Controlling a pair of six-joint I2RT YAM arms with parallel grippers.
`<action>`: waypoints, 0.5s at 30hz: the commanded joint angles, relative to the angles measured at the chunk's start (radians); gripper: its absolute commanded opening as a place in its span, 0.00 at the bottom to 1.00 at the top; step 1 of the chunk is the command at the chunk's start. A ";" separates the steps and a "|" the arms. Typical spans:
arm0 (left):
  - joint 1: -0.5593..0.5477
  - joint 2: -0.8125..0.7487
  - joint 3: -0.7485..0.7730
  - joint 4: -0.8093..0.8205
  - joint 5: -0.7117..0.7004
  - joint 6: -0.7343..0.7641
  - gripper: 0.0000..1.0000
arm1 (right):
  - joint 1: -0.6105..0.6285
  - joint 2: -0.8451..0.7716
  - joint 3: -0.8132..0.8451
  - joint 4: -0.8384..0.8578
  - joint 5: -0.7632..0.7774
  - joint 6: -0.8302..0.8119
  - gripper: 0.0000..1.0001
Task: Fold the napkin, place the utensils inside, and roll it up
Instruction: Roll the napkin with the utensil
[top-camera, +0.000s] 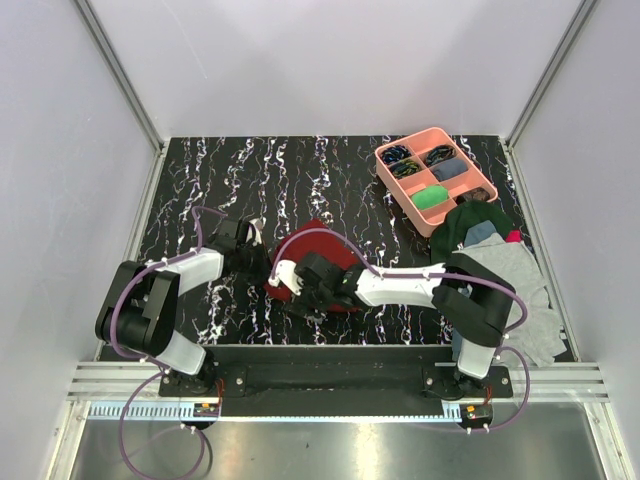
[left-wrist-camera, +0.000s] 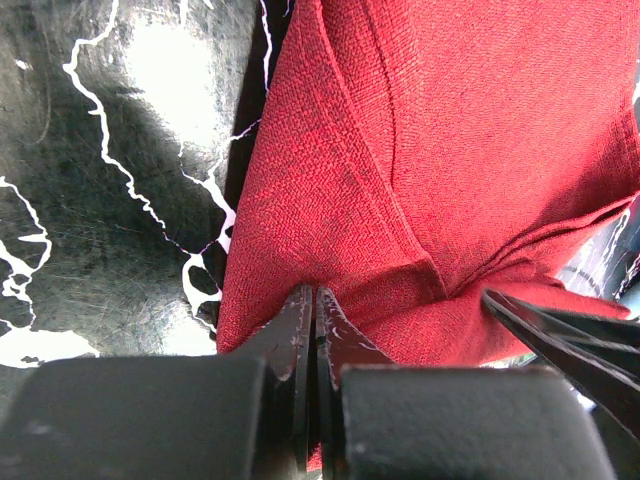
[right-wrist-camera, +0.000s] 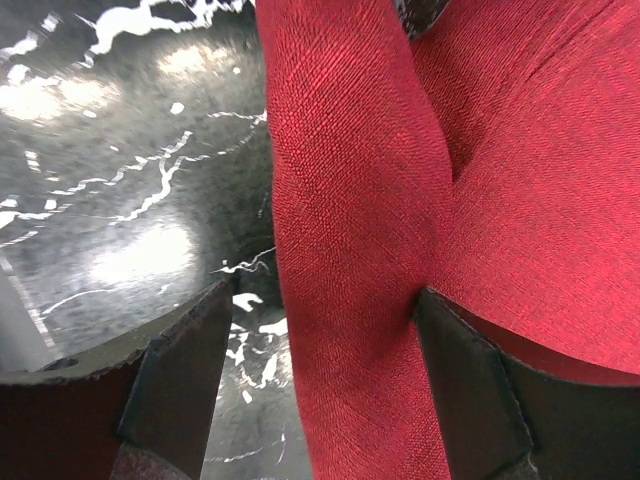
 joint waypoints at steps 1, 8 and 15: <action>-0.003 0.019 0.022 -0.019 0.001 0.024 0.00 | 0.008 0.030 0.041 0.032 0.044 -0.041 0.81; -0.001 0.012 0.028 -0.019 0.021 0.032 0.00 | 0.006 0.084 0.040 0.015 0.090 -0.004 0.66; -0.001 -0.050 0.044 -0.015 0.024 0.018 0.26 | -0.006 0.113 0.035 -0.036 -0.031 0.054 0.38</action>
